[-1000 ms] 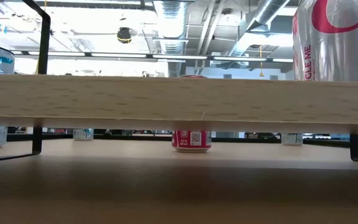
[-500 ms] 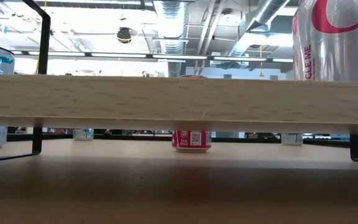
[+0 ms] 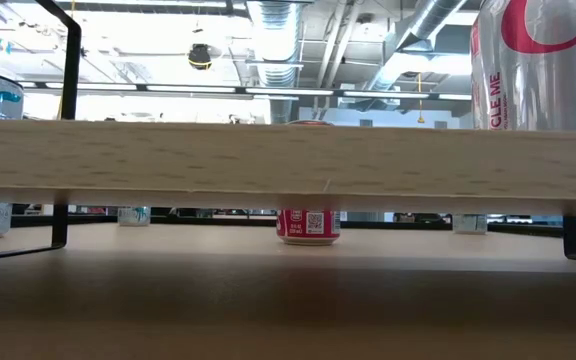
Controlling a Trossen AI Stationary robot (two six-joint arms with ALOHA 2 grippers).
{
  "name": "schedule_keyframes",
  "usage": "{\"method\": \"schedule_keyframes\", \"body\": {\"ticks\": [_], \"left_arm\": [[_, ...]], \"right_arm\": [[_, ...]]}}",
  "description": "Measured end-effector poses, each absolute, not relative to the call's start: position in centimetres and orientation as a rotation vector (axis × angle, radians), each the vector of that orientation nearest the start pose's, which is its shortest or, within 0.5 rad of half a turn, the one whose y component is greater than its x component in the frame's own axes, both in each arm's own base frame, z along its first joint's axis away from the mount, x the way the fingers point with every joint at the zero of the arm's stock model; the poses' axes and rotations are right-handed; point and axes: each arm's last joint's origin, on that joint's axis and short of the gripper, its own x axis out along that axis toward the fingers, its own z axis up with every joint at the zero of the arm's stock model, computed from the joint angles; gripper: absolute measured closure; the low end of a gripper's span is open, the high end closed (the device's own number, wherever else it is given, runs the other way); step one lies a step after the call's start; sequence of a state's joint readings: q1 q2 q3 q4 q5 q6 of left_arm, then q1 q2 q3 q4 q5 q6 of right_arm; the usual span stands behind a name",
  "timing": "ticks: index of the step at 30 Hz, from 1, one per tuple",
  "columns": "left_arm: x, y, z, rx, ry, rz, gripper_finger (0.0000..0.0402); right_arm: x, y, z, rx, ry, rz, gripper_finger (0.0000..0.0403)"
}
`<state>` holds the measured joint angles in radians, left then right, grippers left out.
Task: Place canned beverage on shelf
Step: Put the bottom red soda can on the shelf
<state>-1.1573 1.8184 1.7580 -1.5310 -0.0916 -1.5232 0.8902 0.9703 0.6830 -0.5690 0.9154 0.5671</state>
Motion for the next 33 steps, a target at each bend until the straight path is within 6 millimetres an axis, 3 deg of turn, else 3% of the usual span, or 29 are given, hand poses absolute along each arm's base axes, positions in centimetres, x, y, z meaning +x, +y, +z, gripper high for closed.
{"method": "schedule_keyframes", "body": {"ticks": [5, 9, 13, 16, 22, 27, 33], "left_arm": [[12.6, -29.7, 31.3, -0.244, 1.392, 0.359, 0.0155], [11.3, -27.3, 32.7, -0.348, 1.220, 0.419, 0.0155], [10.7, -24.4, 32.1, -0.384, 1.172, 0.496, 0.0155], [11.1, -22.7, 31.8, -0.420, 1.158, 0.521, 0.0155], [12.9, -21.2, 32.0, -0.565, 1.164, 0.539, 0.0155], [13.9, -20.5, 32.0, -0.595, 1.266, 0.535, 0.0155], [14.8, -20.4, 31.8, -0.558, 1.213, 0.504, 0.0155]], "right_arm": [[13.0, 12.4, 24.5, -0.118, 0.493, -0.168, 0.0033], [13.0, 12.4, 24.5, -0.119, 0.494, -0.168, 0.0033], [13.0, 12.4, 24.5, -0.121, 0.495, -0.167, 0.0033], [13.0, 12.4, 24.5, -0.122, 0.496, -0.168, 0.0033], [13.0, 12.4, 24.4, -0.124, 0.498, -0.167, 0.0033], [13.0, 12.4, 24.4, -0.122, 0.498, -0.168, 0.0033], [13.0, 12.4, 24.5, -0.103, 0.493, -0.171, 0.0033]]}}
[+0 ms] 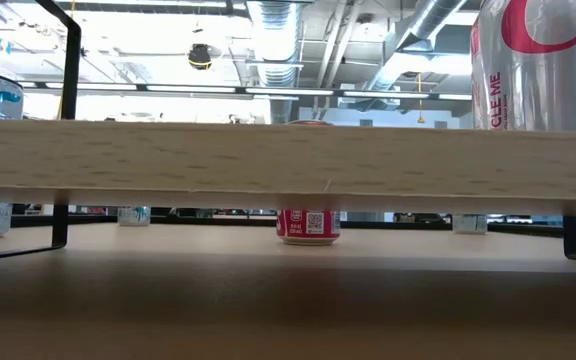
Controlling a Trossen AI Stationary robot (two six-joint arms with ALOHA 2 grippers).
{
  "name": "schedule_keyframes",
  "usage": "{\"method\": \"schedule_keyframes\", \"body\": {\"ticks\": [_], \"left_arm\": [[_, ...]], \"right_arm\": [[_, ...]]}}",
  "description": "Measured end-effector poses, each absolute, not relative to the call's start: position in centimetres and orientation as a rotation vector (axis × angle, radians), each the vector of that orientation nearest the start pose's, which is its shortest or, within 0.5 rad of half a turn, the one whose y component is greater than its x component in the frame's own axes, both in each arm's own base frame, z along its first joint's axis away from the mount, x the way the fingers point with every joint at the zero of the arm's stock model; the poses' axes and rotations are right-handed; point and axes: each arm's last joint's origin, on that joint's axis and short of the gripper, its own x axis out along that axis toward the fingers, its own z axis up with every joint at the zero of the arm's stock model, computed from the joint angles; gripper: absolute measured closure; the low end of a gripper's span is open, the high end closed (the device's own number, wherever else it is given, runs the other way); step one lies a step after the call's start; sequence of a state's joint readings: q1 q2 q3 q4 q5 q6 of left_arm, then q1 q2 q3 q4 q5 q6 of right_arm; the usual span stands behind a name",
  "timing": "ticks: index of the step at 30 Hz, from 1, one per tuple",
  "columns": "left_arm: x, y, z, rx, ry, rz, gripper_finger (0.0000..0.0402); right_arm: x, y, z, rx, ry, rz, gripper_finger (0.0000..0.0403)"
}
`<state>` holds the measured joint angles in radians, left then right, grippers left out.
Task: Place canned beverage on shelf
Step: Put the bottom red soda can on the shelf
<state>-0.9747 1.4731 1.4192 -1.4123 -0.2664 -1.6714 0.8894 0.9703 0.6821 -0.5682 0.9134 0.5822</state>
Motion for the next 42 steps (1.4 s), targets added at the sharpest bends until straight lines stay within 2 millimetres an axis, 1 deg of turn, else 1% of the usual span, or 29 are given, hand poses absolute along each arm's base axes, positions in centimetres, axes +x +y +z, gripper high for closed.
{"method": "schedule_keyframes", "body": {"ticks": [3, 7, 10, 15, 18, 21, 24, 31, 35, 39, 42], "left_arm": [[15.1, -20.2, 31.8, -0.549, 1.210, 0.502, 0.0154], [15.4, -20.0, 31.7, -0.597, 1.244, 0.533, 0.0142], [15.6, -19.7, 31.7, -0.619, 1.286, 0.553, 0.0120], [16.2, -19.2, 31.7, -0.656, 1.311, 0.577, 0.0072], [16.6, -19.3, 31.7, -0.711, 1.355, 0.560, 0.0047], [16.7, -20.0, 31.8, -0.777, 1.356, 0.513, 0.0034], [16.2, -21.1, 31.9, -0.837, 1.343, 0.471, 0.0031], [13.3, -22.9, 31.9, -0.901, 1.346, 0.532, 0.0030], [12.1, -24.0, 31.8, -0.925, 1.322, 0.514, 0.0030], [11.6, -25.5, 30.6, -0.876, 1.344, 0.512, 0.0030], [11.6, -26.2, 29.7, -0.811, 1.390, 0.507, 0.0030]], "right_arm": [[13.0, 12.4, 24.5, -0.095, 0.493, -0.173, 0.0033], [13.0, 12.4, 24.4, -0.099, 0.494, -0.173, 0.0033], [13.0, 12.4, 24.4, -0.108, 0.495, -0.170, 0.0033], [13.0, 12.4, 24.4, -0.104, 0.494, -0.171, 0.0033], [13.0, 12.4, 24.5, -0.103, 0.494, -0.171, 0.0033], [13.0, 12.4, 24.5, -0.101, 0.494, -0.172, 0.0033], [13.0, 12.4, 24.4, -0.094, 0.496, -0.170, 0.0033], [13.0, 12.5, 24.4, -0.074, 0.503, -0.161, 0.0033], [13.0, 12.5, 24.4, -0.062, 0.503, -0.163, 0.0033], [13.0, 12.5, 24.4, -0.062, 0.503, -0.163, 0.0033], [13.0, 12.5, 24.4, -0.062, 0.503, -0.163, 0.0033]]}}
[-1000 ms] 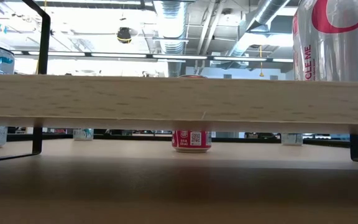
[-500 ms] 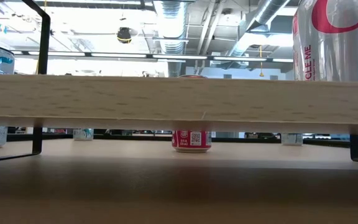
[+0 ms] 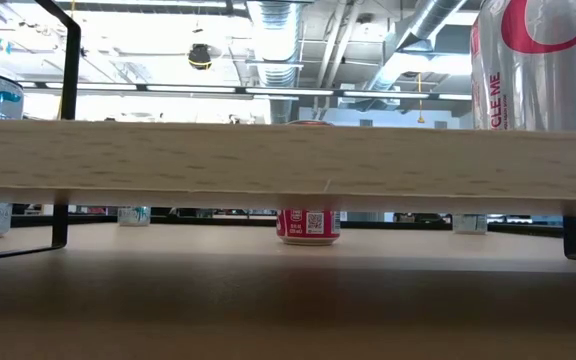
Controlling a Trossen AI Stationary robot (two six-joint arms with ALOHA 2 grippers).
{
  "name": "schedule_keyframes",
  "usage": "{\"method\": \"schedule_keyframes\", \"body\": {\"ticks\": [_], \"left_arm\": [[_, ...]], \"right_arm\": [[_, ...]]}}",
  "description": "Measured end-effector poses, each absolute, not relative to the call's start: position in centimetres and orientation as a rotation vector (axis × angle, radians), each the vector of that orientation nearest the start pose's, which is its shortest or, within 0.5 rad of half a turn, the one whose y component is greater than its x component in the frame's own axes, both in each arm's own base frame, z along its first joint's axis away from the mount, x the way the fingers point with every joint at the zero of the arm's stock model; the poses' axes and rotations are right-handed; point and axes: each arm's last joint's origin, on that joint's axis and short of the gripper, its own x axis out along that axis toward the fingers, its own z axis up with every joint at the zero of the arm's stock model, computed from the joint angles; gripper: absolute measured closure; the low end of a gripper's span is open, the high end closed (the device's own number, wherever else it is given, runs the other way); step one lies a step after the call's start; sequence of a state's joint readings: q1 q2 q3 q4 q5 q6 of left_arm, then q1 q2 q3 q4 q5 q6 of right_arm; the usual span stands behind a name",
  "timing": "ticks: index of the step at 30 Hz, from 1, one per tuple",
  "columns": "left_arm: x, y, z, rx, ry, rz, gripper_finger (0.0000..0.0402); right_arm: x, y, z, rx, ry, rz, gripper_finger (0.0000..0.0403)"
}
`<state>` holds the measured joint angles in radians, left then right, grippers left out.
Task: Place canned beverage on shelf
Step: Put the bottom red soda can on the shelf
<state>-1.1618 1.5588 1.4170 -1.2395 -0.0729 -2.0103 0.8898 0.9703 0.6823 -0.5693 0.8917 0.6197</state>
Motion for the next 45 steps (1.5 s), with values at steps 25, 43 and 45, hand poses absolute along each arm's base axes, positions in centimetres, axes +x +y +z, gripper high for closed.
{"method": "schedule_keyframes", "body": {"ticks": [25, 43, 45], "left_arm": [[11.8, -27.2, 25.7, -0.687, 1.462, 0.508, 0.0030], [12.1, -26.9, 23.6, -0.622, 1.615, 0.410, 0.0111], [12.4, -26.7, 23.6, -0.614, 1.624, 0.397, 0.0126]], "right_arm": [[13.0, 12.5, 24.4, -0.061, 0.504, -0.162, 0.0033], [13.0, 12.5, 24.4, -0.061, 0.504, -0.162, 0.0033], [13.0, 12.5, 24.4, -0.061, 0.504, -0.162, 0.0033]]}}
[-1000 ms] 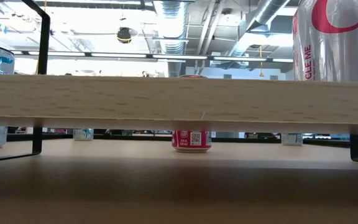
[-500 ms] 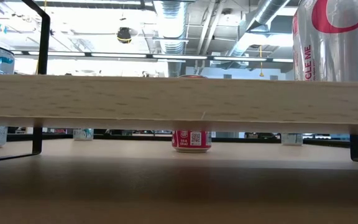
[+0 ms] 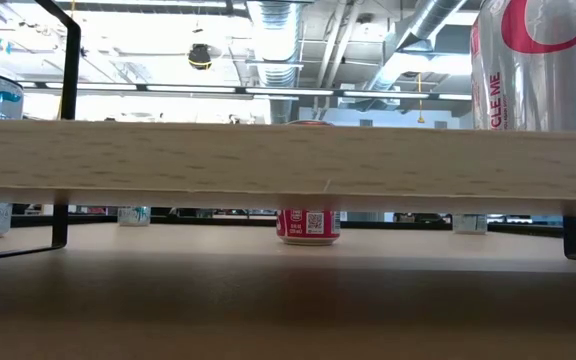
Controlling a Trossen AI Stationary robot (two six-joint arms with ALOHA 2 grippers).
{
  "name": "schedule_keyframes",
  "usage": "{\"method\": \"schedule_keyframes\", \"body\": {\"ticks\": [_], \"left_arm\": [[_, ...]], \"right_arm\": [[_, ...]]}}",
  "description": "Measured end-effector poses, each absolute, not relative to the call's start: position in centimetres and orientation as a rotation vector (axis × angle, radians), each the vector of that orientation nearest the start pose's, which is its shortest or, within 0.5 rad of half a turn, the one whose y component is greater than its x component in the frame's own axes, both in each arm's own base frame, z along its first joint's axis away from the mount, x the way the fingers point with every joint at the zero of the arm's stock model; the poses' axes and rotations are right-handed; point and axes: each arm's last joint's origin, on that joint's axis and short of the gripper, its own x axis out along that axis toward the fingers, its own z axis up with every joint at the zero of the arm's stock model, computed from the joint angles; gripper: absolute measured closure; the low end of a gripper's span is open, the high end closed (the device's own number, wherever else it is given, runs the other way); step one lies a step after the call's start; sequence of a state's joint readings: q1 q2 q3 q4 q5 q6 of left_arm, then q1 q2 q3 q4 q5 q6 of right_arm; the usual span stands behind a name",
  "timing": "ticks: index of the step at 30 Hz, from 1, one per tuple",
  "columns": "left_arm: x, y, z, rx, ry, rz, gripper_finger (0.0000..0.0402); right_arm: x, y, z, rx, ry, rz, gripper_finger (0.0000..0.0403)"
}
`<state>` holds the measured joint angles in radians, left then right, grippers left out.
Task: Place canned beverage on shelf
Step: Put the bottom red soda can on the shelf
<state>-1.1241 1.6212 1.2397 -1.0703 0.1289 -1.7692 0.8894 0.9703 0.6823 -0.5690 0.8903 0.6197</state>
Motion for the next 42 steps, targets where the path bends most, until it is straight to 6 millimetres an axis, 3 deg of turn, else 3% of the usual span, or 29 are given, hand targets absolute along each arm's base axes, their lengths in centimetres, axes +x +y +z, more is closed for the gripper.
{"method": "schedule_keyframes", "body": {"ticks": [10, 25, 32, 42], "left_arm": [[13.8, -24.0, 25.6, -0.613, 1.552, 0.374, 0.0126], [13.9, -17.3, 33.6, -0.916, 1.381, 0.374, 0.0126], [13.6, -14.4, 35.9, -0.882, 1.227, 0.394, 0.0126], [13.6, -11.5, 37.7, -0.623, 0.996, 0.526, 0.0126]], "right_arm": [[13.0, 12.5, 24.4, -0.061, 0.504, -0.162, 0.0033], [13.0, 12.5, 24.4, -0.078, 0.506, -0.159, 0.0033], [13.0, 12.5, 24.5, -0.077, 0.503, -0.157, 0.0033], [13.1, 12.5, 24.5, -0.083, 0.502, -0.159, 0.0033]]}}
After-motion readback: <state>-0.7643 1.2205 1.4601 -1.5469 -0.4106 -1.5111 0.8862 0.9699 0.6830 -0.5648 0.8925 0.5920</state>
